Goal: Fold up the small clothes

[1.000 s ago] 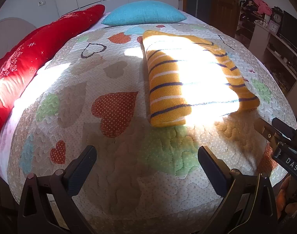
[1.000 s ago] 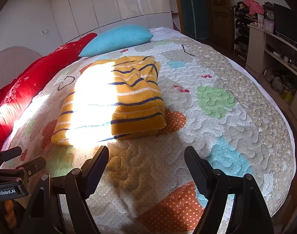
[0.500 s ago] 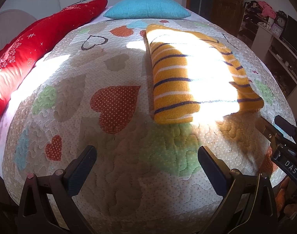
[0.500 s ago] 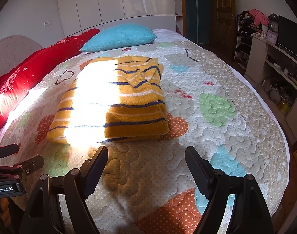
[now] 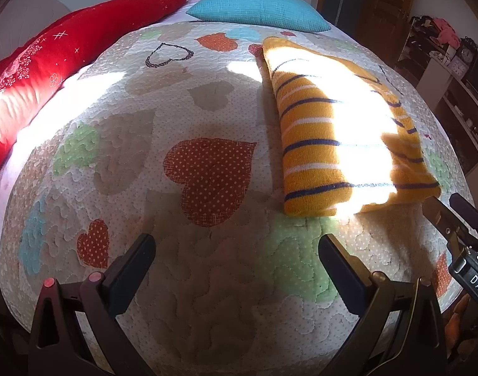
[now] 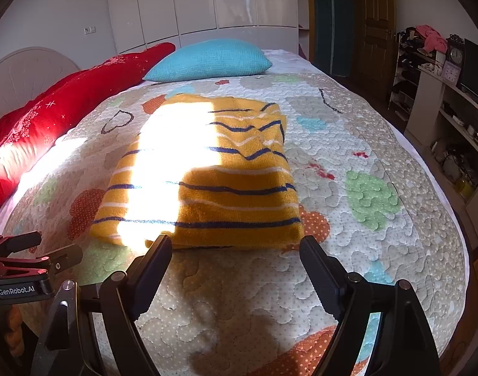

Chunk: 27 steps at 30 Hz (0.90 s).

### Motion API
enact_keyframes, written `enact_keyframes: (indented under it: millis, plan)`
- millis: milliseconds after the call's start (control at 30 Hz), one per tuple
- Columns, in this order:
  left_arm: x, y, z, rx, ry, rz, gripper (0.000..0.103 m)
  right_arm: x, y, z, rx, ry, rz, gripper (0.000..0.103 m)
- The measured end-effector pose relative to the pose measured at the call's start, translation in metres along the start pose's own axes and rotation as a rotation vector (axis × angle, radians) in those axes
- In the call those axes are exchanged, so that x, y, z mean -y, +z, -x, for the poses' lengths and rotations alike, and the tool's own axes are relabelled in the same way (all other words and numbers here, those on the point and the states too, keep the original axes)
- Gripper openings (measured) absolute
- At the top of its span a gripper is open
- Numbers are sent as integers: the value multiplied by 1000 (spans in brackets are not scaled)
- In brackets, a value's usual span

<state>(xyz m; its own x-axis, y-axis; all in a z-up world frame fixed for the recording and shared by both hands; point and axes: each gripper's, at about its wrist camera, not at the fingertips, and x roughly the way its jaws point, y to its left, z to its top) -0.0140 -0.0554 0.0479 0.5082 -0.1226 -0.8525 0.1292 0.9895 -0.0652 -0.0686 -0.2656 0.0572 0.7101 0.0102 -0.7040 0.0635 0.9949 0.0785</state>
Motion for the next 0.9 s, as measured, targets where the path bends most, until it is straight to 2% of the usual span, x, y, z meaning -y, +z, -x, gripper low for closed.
enact_keyframes:
  millis: [500,900]
  plan:
    - [-13,8,4,21,-33,25,103,-25,13,-3,-25,8,38,87]
    - [-37,14,3,50,-41,47,103,-49,18,-5,-37,-6,85,88]
